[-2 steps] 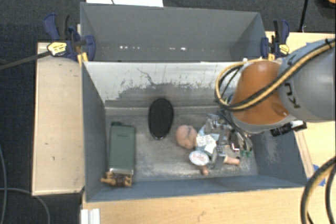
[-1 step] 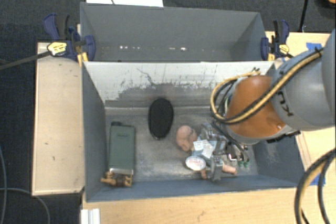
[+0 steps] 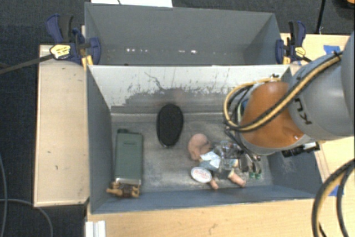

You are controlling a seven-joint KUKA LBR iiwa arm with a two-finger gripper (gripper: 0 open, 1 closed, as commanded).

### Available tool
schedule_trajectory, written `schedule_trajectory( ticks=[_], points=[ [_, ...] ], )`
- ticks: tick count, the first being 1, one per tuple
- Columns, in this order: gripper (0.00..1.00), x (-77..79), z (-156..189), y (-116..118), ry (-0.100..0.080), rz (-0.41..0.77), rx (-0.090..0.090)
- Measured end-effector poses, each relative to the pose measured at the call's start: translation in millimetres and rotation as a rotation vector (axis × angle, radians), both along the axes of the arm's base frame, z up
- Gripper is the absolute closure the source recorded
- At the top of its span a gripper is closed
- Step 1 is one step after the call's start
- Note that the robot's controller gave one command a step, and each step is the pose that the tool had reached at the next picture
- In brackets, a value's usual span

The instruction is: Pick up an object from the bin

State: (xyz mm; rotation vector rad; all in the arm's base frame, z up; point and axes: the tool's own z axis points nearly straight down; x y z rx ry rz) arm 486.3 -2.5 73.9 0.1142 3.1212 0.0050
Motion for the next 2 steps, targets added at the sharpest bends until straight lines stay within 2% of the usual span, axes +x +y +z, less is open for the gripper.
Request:
schedule_trajectory(
  ticks=[2],
  points=[
    [1.00,0.3,1.0,0.0,-0.001,-0.001,0.000]
  ],
)
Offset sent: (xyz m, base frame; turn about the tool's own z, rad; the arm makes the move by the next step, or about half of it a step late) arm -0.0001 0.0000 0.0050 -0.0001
